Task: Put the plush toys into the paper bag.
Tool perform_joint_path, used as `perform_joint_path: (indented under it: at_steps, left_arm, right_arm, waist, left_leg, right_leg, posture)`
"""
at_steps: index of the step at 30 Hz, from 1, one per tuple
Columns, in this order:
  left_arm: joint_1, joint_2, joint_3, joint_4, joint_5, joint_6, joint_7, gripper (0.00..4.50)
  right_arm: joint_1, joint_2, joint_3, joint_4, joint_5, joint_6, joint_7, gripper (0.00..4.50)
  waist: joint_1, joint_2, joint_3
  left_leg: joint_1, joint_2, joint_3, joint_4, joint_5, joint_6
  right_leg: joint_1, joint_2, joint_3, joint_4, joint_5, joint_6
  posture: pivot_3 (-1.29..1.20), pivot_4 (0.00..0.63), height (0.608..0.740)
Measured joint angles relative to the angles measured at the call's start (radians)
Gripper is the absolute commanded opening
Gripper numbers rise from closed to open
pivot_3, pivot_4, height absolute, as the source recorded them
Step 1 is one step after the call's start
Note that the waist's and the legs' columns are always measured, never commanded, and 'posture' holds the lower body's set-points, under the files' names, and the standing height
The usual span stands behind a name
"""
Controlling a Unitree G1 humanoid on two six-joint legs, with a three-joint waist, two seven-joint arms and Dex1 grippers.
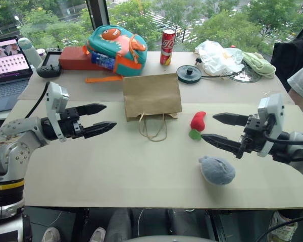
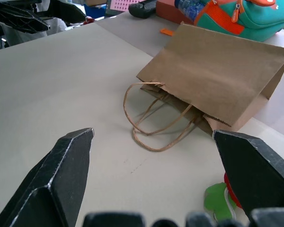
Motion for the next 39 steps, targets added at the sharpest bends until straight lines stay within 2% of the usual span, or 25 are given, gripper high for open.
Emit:
perform_joint_path:
  at_steps: [6,12,16,20,21,24,26,29,33,39]
  left_arm:
    - [-0.01,0.0,-0.003,0.006,0.013,-0.004,-0.011,4.5]
    - [-0.026,0.004,-0.086,0.086,0.102,-0.105,-0.077,4.5]
    - [-0.148,-0.003,-0.215,0.287,0.297,-0.342,-0.133,4.5]
    - [-0.305,-0.079,-0.324,0.566,0.492,-0.645,-0.155,4.5]
    - [-0.388,-0.131,-0.367,0.708,0.577,-0.796,-0.134,4.5]
    - [-0.487,-0.21,-0.435,0.909,0.703,-1.06,-0.088,4.5]
    - [-0.519,-0.25,-0.456,1.002,0.751,-1.179,-0.062,4.5]
    - [-0.581,-0.325,-0.513,1.174,0.884,-1.382,0.074,4.5]
    - [-0.634,-0.383,-0.572,1.294,1.013,-1.528,0.226,4.5]
    - [-0.665,-0.426,-0.573,1.38,1.044,-1.599,0.298,4.5]
  right_arm:
    - [0.0,0.016,0.014,0.0,-0.001,-0.001,-0.007,4.48]
    - [0.002,0.018,0.017,-0.009,0.0,-0.001,-0.014,4.48]
    - [0.011,0.019,0.015,-0.023,0.013,-0.001,-0.021,4.48]
    - [0.022,0.02,0.015,-0.04,0.028,-0.001,-0.028,4.48]
    - [0.029,0.02,0.011,-0.051,0.03,-0.001,-0.039,4.48]
    - [0.045,0.023,0.006,-0.085,0.037,-0.001,-0.063,4.48]
    - [0.062,0.024,0.0,-0.099,0.053,-0.001,-0.078,4.48]
    - [0.096,0.036,-0.023,-0.136,0.071,0.0,-0.119,4.48]
    - [0.107,0.044,-0.031,-0.172,0.099,0.0,-0.172,4.48]
    - [0.136,0.045,-0.035,-0.199,0.11,0.0,-0.226,4.48]
  waist:
    - [0.0,0.0,0.0]
    - [0.002,0.0,0.0]
    - [0.007,0.0,0.0]
    - [0.014,0.0,0.0]
    - [0.02,0.0,0.0]
    - [0.026,0.0,0.0]
    - [0.022,0.0,0.0]
    - [0.024,0.0,0.0]
    - [0.024,0.0,0.0]
    - [0.022,0.0,-0.001]
  left_leg:
    - [0.0,0.0,0.0,0.0,0.0,0.0]
    - [0.0,0.0,0.0,0.0,0.0,0.0]
    - [0.0,0.0,0.0,0.001,0.0,0.0]
    - [-0.001,-0.001,0.0,0.003,0.0,0.0]
    - [-0.002,-0.001,0.0,0.003,0.0,0.0]
    - [-0.003,-0.001,0.0,0.004,-0.001,0.002]
    - [-0.004,-0.001,0.0,0.004,-0.001,0.002]
    - [-0.007,-0.001,-0.002,0.005,-0.002,0.003]
    - [-0.007,-0.002,-0.002,0.006,-0.002,0.003]
    - [-0.006,-0.002,-0.002,0.006,-0.002,0.003]
  right_leg:
    - [0.0,0.0,0.0,0.0,0.0,0.0]
    - [0.0,0.0,0.0,0.0,0.0,0.0]
    - [0.001,0.0,0.0,0.0,0.0,0.0]
    - [0.002,0.0,0.0,-0.001,0.0,0.0]
    - [0.002,0.0,0.0,-0.001,0.0,0.0]
    - [0.002,0.0,0.001,-0.002,0.0,0.0]
    - [0.001,0.0,0.001,-0.002,0.0,0.0]
    - [-0.001,0.001,0.001,-0.002,0.0,0.0]
    - [-0.001,0.001,0.001,-0.001,0.0,0.001]
    - [-0.001,0.001,0.001,0.001,0.0,0.001]
  posture:
    - [0.0,0.15,0.733]
    - [0.0,0.15,0.733]
    - [0.0,0.15,0.733]
    - [0.0,0.15,0.733]
    - [0.0,0.15,0.733]
    - [0.0,0.15,0.733]
    - [0.0,0.15,0.733]
    - [0.0,0.15,0.733]
    - [0.0,0.15,0.733]
    - [0.0,0.15,0.733]
